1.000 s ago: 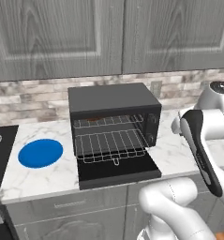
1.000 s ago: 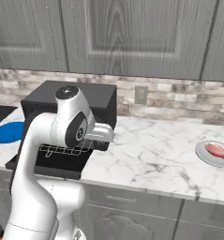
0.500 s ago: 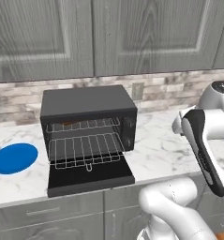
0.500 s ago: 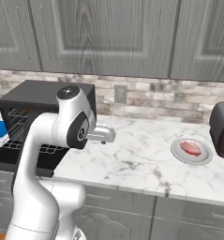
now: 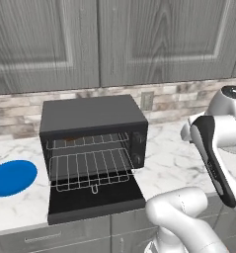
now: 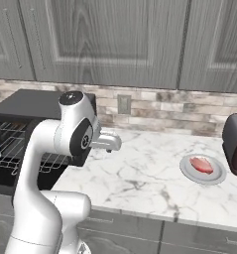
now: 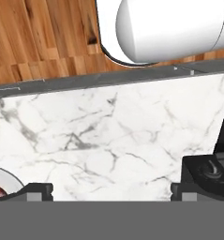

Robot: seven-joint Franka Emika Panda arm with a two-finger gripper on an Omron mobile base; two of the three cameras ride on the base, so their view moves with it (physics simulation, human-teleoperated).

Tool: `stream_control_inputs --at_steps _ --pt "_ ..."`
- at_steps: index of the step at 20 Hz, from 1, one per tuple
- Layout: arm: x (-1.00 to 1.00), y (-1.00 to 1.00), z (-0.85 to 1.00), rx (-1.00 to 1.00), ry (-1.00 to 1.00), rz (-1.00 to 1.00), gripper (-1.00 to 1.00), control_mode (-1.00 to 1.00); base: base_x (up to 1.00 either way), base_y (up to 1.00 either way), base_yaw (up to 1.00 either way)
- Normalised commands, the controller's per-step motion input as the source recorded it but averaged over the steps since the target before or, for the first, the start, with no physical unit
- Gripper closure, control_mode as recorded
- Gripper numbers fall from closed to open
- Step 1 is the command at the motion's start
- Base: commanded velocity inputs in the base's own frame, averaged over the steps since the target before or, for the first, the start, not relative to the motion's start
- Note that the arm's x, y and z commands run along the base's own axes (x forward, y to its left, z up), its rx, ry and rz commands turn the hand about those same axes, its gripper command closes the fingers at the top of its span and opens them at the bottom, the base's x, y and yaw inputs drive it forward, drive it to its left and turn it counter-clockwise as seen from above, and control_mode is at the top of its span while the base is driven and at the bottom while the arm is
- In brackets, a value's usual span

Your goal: Open the toaster oven door. Place the hotdog bun on the top rack in the toaster oven and place the steak on the bottom rack.

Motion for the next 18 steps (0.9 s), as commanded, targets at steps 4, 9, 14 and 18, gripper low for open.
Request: stream_control_inputs --at_steps 4,9,14,18 --pt "0.00 0.00 0.00 0.00 0.00 0.00 -1.00 1.00 0.51 -0.22 -0.05" --pt "0.00 0.00 0.00 0.00 0.00 0.00 -1.00 1.00 0.46 -0.24 -0.05" --pt "0.07 -0.04 0.00 0.00 0.00 -0.01 -1.00 -1.00 0.18 -0.14 -0.02" --pt "0.07 -0.08 -0.03 0.00 0.00 -0.01 -1.00 -1.00 0.00 0.00 0.00"
